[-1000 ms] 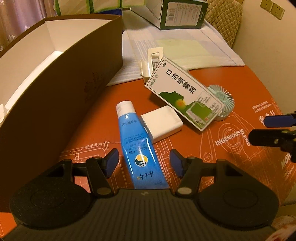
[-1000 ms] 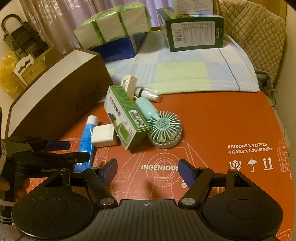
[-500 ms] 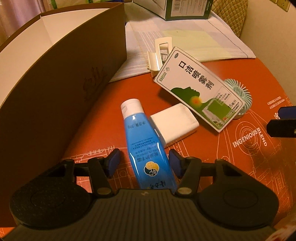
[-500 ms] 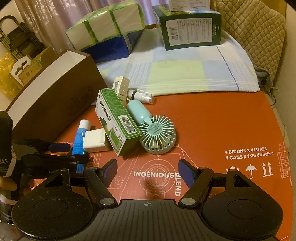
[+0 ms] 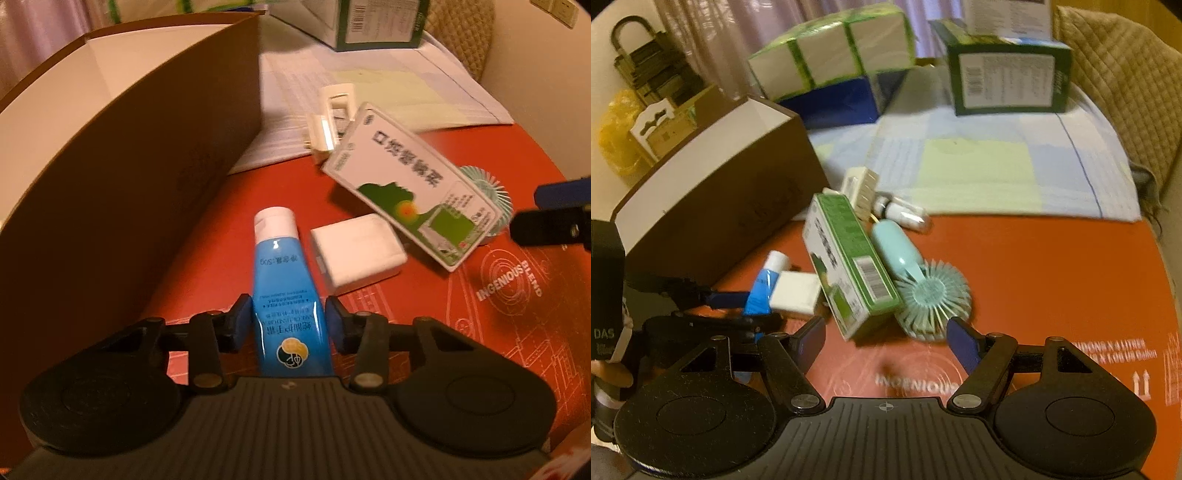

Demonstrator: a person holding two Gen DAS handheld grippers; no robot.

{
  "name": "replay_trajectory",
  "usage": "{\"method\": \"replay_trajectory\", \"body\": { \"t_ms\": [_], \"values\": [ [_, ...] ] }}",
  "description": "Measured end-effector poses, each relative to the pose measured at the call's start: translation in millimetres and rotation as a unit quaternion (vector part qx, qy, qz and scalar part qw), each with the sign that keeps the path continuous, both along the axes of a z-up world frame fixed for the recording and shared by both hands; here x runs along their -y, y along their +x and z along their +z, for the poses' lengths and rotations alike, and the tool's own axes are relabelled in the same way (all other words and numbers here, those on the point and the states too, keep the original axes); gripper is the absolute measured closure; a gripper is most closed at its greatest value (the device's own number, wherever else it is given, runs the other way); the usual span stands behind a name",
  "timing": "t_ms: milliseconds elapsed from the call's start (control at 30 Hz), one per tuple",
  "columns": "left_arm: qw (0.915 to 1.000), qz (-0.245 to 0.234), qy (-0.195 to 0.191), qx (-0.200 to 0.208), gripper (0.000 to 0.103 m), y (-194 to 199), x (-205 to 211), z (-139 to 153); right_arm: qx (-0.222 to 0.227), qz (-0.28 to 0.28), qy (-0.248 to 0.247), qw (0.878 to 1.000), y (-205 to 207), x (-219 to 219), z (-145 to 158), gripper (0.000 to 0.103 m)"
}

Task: Organize rigid objects
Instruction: 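Grasp the blue tube with the left tool while the right tool grasps the green box, then lift the blue tube with the left tool while the right tool lifts the green box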

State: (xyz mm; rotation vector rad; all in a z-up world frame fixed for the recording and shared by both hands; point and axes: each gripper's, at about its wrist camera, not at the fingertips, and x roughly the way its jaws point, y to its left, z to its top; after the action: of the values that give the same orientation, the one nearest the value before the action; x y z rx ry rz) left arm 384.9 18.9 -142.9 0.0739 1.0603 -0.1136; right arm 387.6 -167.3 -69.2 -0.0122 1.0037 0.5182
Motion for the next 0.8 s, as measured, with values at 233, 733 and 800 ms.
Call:
{"method": "replay_trajectory", "body": {
  "t_ms": [233, 733, 800],
  "values": [
    [0.9992, 0.04, 0.001, -0.001, 0.064, -12.0, -21.2, 0.8, 0.029, 0.041, -0.004, 0.999, 12.7, -17.0, -6.0, 0.043],
    [0.9978, 0.066, 0.006, 0.0, 0.064, -29.2, -28.7, 2.6, 0.029, 0.083, -0.005, 0.996, 26.8, -27.6, -29.3, 0.067],
    [0.9977, 0.067, 0.006, 0.0, 0.064, -32.5, -28.9, 3.0, 0.032, 0.086, -0.003, 0.996, 21.8, -26.4, -27.9, 0.07]
  ]
}}
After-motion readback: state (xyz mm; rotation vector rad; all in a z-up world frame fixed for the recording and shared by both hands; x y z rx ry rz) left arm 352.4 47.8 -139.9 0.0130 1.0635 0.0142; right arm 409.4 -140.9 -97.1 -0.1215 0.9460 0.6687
